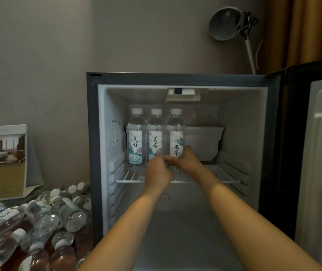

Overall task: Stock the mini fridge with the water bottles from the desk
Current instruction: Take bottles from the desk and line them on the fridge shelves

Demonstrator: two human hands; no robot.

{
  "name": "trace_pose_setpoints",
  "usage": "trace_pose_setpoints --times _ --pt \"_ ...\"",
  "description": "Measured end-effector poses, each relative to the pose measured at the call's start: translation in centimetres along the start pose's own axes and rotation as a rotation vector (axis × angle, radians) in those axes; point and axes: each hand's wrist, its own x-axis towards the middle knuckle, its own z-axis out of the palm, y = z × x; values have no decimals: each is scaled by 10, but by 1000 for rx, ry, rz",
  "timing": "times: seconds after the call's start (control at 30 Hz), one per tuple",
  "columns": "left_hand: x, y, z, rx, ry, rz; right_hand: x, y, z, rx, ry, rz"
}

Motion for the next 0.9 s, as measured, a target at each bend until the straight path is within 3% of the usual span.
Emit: trace_pose_setpoints --times 0.1,0.27,0.33,0.67,0.9 --pt "-9 0 -6 -44 -32 43 -7 -2 6 -48 116 26" --pt "-37 -1 -24 -95 16 -7 -43 -13 12 -55 514 -147" --pt "-55 -5 -38 -99 42 -20 -58 -20 18 -24 521 -171" --pt "-171 -73 -158 29 186 -143 -162 -47 124 268 -14 -210" --pt "-279 -161 -264 135 498 -415 -280 -49 230 365 -478 -307"
